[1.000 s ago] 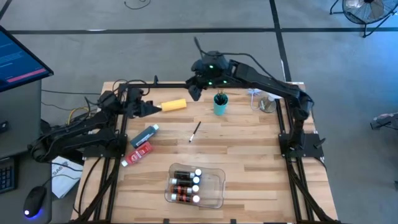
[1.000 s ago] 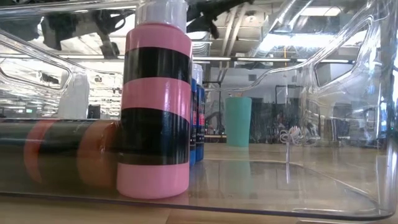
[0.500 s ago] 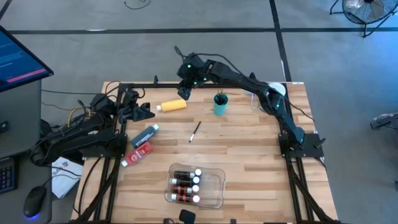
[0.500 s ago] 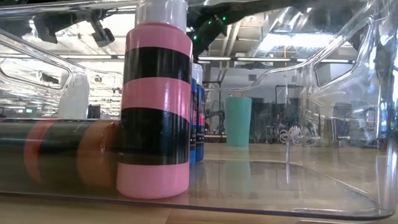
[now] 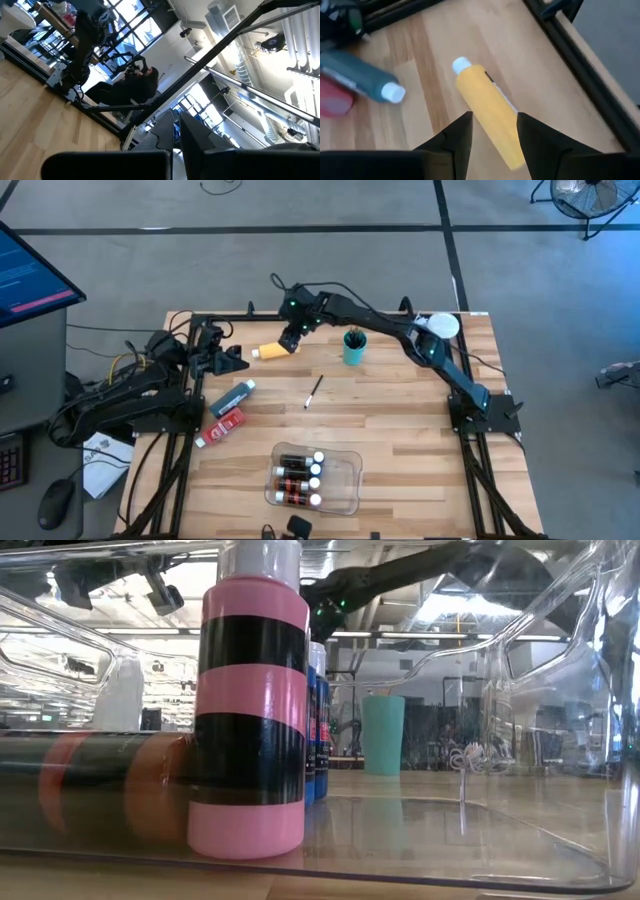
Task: Pick & Place Paint Supplies
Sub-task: Put the yellow paint bottle into the transparent bin
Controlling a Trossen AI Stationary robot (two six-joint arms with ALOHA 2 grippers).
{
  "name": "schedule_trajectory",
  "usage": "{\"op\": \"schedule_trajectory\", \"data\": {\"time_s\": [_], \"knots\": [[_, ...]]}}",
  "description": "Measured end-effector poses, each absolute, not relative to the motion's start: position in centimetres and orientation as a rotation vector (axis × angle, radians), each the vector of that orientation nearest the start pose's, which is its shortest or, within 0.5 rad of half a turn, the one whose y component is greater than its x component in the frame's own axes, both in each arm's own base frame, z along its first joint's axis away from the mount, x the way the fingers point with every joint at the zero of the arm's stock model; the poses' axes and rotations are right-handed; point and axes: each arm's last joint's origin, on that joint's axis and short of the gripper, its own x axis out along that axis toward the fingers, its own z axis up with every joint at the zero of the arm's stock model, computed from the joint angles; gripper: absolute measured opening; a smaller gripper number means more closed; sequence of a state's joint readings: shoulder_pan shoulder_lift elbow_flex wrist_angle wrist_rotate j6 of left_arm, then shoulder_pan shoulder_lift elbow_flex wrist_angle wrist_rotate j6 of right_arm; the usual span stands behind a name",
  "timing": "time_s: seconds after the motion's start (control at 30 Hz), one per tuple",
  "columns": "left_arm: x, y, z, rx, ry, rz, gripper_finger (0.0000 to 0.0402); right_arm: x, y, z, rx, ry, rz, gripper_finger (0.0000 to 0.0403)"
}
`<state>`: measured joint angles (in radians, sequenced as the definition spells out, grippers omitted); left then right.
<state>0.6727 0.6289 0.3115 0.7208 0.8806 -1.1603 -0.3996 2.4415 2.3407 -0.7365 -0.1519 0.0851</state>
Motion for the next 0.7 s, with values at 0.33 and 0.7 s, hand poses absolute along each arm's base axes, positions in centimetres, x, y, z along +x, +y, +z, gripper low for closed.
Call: {"op": "schedule_trajectory", "data": {"time_s": [0.33, 0.7], "knots": [[12.1, 6.8, 27.3, -0.885, -0.129, -0.341, 0.0002, 50.0, -21.8, 23.3, 0.464, 0.696, -0.439, 0.0161], [12.1, 6.8, 27.3, -0.891, -0.128, -0.342, 0.0002, 49.8, -21.8, 23.2, 0.537, 0.712, -0.402, 0.0137]]}}
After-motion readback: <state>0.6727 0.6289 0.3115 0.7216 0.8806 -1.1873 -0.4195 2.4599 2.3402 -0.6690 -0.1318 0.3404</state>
